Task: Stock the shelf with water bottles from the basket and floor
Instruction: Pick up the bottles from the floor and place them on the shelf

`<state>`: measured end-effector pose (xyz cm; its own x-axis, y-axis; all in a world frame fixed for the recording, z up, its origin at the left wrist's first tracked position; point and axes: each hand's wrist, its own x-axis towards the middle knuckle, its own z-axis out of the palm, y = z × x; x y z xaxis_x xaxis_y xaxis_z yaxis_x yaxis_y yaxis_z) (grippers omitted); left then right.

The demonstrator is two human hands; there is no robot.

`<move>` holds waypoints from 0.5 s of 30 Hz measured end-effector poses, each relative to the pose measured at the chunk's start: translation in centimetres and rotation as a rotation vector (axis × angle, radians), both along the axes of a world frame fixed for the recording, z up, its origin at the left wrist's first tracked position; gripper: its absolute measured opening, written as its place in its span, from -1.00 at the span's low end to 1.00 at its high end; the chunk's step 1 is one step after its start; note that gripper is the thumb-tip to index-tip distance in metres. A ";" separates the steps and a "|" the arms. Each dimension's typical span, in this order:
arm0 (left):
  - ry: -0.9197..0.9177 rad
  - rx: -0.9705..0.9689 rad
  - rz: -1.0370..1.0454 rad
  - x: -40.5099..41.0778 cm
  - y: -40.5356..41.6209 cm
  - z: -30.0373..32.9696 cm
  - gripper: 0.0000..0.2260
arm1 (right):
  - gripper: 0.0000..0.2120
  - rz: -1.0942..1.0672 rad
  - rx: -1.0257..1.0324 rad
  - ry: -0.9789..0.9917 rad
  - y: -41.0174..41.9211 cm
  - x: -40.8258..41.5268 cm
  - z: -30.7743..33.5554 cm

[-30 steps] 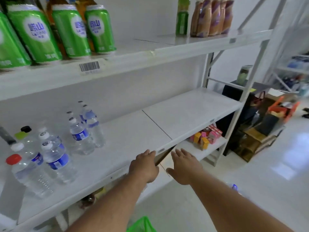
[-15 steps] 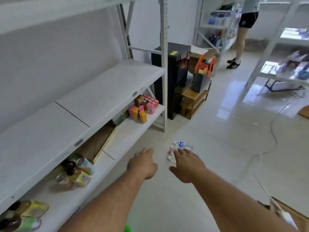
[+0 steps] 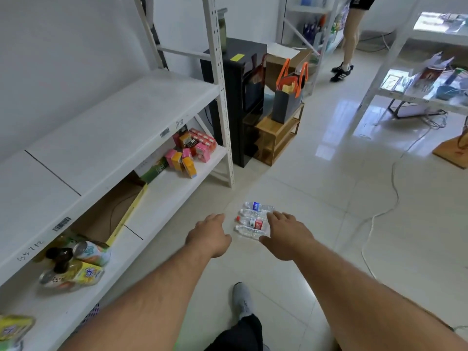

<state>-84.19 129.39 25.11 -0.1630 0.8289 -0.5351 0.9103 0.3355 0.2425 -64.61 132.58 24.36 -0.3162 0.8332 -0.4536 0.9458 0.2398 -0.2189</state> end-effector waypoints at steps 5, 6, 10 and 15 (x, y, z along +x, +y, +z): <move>-0.045 0.007 0.042 -0.2 5.0 -1.7 -0.40 | -0.35 0.044 -0.023 -0.032 5.3 -0.5 -0.5; -0.058 0.013 0.060 -0.4 6.2 -2.0 -0.40 | -0.35 0.055 -0.025 -0.037 6.8 -0.7 -0.5; -0.096 0.024 0.130 -1.1 10.8 -2.1 -0.40 | -0.35 0.096 -0.045 -0.049 11.6 -1.8 0.2; -0.102 0.037 0.180 -1.6 15.7 -1.5 -0.41 | -0.31 0.152 -0.034 -0.047 16.6 -2.9 0.5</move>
<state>-85.81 145.09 23.61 -0.2568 0.8108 -0.5259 0.8066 0.4796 0.3456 -67.47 149.23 24.82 -0.4152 0.7614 -0.4980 0.9086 0.3743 -0.1852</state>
